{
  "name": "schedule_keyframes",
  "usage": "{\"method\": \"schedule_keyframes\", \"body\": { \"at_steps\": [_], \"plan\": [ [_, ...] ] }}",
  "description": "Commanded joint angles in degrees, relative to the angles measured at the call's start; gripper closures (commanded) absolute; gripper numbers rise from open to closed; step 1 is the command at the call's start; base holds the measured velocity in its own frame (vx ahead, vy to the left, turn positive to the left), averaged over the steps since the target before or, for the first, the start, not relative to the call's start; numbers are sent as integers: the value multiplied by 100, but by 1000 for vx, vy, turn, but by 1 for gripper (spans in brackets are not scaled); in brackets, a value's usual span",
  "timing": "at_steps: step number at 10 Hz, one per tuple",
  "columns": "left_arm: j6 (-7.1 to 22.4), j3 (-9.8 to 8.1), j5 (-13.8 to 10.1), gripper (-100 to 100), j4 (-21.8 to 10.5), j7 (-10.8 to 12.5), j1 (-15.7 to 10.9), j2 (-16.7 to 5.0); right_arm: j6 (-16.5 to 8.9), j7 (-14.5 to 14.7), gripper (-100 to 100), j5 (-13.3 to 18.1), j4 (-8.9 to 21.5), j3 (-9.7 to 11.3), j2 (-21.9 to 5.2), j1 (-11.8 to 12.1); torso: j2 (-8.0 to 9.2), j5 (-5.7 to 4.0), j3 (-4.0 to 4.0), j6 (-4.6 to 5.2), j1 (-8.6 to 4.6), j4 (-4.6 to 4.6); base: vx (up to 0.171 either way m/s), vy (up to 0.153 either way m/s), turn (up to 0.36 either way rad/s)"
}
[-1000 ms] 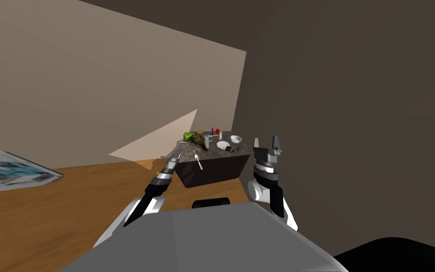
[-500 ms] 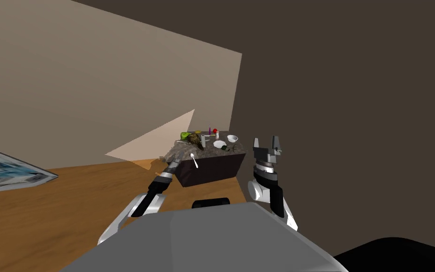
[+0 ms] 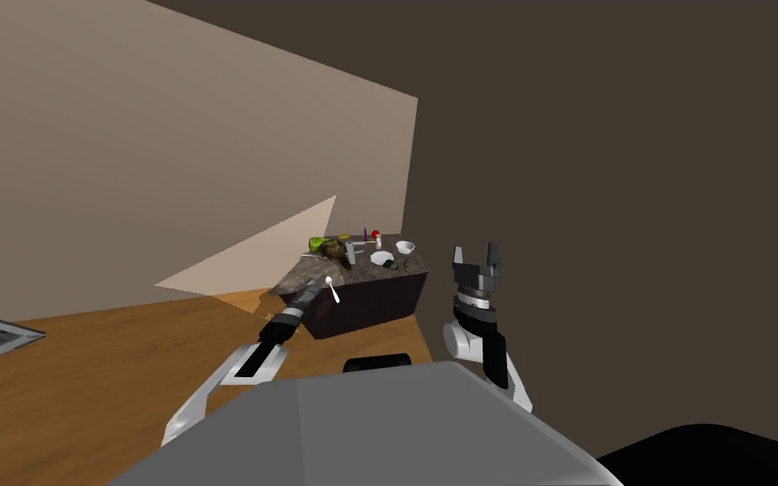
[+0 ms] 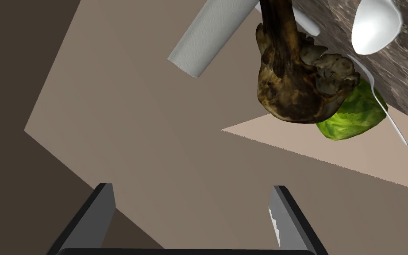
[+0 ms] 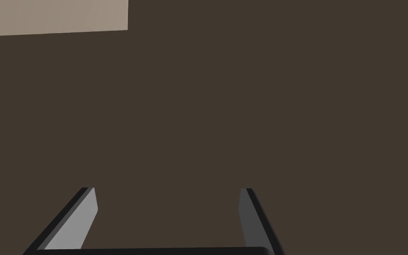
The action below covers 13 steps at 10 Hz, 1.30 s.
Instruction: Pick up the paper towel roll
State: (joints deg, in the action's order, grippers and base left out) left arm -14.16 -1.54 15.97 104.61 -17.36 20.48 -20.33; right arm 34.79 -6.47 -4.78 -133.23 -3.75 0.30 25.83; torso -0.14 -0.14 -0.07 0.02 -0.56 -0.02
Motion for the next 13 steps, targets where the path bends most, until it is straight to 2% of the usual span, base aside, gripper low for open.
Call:
{"method": "schedule_keyframes", "body": {
  "at_steps": [1,8,11,12,13],
  "plan": [
    [167,-131,165,-100,-205,-160,-58,-43,0,0,0,0,0,0,0,0,0,0,0,0,0,0,53,-126,-130],
    [880,-841,793,-100,-962,-678,-331,-279,0,0,0,0,0,-1,0,1,-22,1,-14,-1,10,-5,80,-132,-170],
    [1138,-1113,1010,-100,-1213,-857,-455,-356,0,0,0,0,0,-1,-1,1,-35,6,-21,-1,28,-8,141,-66,-148],
    [1275,-1260,1121,-100,-1342,-950,-540,-414,0,0,0,0,0,-1,-1,2,-36,6,-22,-2,28,-9,225,-64,-177],
    [1330,-1321,1164,-100,-1391,-986,-581,-446,0,0,0,0,0,-1,-1,2,-60,6,-34,-1,31,-12,237,-31,-177]
  ]
}}
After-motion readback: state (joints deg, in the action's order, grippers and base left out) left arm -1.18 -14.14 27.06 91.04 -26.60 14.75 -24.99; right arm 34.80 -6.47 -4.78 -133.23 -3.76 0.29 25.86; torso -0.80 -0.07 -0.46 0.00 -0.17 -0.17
